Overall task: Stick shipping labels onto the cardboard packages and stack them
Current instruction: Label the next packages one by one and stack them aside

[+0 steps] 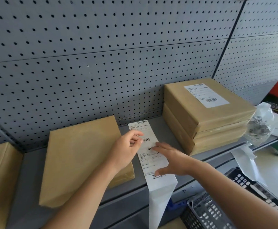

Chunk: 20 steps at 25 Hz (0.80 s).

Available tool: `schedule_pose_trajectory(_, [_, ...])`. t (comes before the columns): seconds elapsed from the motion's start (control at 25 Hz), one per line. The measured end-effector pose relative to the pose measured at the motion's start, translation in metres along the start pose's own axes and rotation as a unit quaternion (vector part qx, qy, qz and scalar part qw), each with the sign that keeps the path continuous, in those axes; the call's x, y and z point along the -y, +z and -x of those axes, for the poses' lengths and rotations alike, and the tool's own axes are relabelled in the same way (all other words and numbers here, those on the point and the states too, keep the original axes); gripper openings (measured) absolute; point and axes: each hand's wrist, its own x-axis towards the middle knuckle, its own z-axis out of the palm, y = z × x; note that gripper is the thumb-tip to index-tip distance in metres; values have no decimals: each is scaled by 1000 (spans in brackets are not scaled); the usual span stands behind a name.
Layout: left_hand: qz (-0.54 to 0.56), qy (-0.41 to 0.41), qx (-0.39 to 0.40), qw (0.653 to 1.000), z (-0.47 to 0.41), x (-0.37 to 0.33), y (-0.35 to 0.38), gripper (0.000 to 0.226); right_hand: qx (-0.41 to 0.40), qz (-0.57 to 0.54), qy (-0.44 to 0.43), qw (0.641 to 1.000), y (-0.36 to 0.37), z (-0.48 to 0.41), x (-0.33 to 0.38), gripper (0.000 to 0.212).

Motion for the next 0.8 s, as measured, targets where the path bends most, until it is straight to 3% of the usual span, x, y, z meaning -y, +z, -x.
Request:
schedule_pose_trajectory(0.2, [51,-10,-8,999,1,5,-3,17,-19,54,-9,998,4,-11,0,100])
schedule_pose_trajectory(0.4, [74,-17,-21,997,1,5,-2,16,-149,-1,-4,989,-7,-17,6,65])
schedule_pose_trajectory(0.52, [106,-26,-33,994,1,3,-3,13,-229,-66,-22,971,-23,-17,16,55])
schedule_pose_trajectory(0.8, [221,-123,-5,968,-10,-11,-11,49,-324,-106,-85,936,-62,-2,44,44])
